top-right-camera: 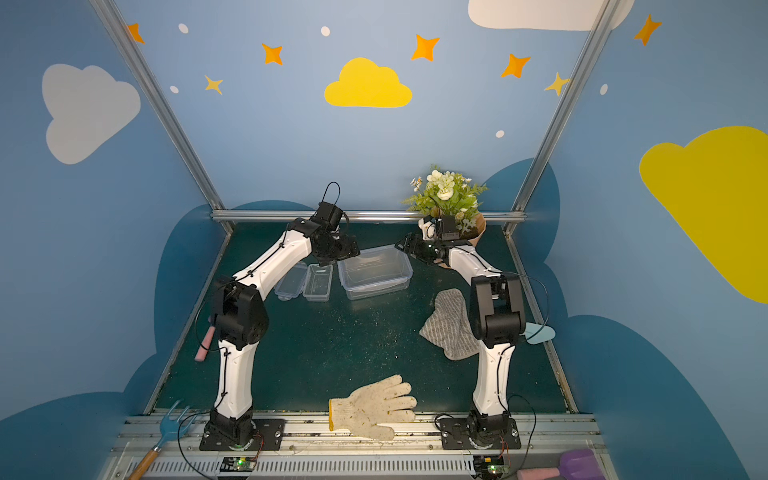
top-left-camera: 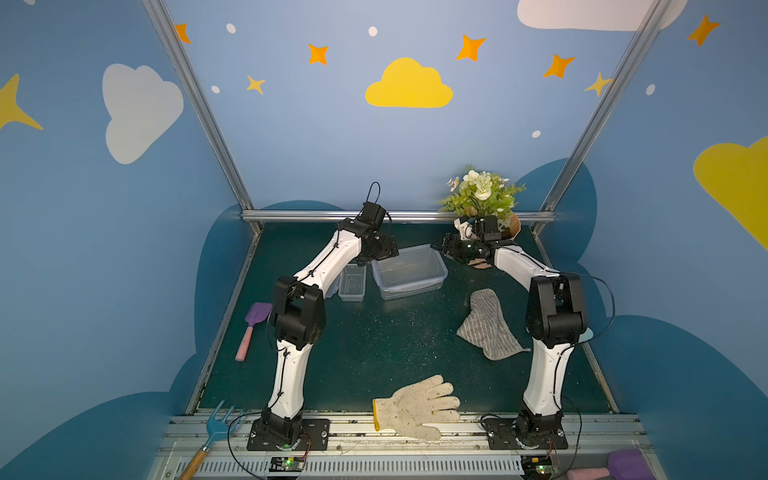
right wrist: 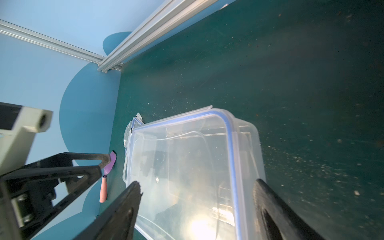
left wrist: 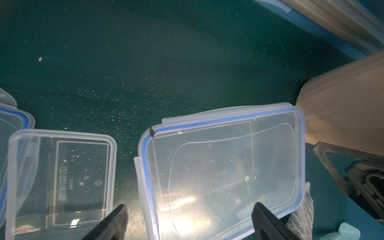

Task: Wipe the insides of the lunch boxes
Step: Move the lunch box to the center of the board.

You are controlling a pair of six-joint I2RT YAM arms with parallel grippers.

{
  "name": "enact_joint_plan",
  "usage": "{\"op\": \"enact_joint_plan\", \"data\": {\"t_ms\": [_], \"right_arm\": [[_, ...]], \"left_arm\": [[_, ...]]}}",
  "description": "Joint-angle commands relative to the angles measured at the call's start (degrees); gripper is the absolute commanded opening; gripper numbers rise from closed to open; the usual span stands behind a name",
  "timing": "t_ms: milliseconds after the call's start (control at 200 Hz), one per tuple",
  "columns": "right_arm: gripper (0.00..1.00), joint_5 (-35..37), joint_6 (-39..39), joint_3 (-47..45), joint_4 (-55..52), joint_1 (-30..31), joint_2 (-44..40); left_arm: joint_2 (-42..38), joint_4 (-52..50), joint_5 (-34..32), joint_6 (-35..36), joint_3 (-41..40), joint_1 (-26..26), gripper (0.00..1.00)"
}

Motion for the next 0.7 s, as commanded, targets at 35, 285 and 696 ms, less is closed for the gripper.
{"op": "enact_joint_plan", "data": {"t_ms": [35,285,696], "right_arm": [[0.83,2.8,0.8,-1.9,2.9,0.8,0.7],[0.83,5.1,0.9,-2.2,4.6,1.8,1.9],[0.79,6.0,1.2,-6.8,6.3,3.8,0.0]], "left_arm": [[0.6,3.2,0.3,-0.9,-2.8,1.0,0.94],[5.7,5.0,1.2,-2.2,-1.1,0.9,0.94],[6.1,6.4,3.2,-2.5,-4.1,-1.1,0.93]]}}
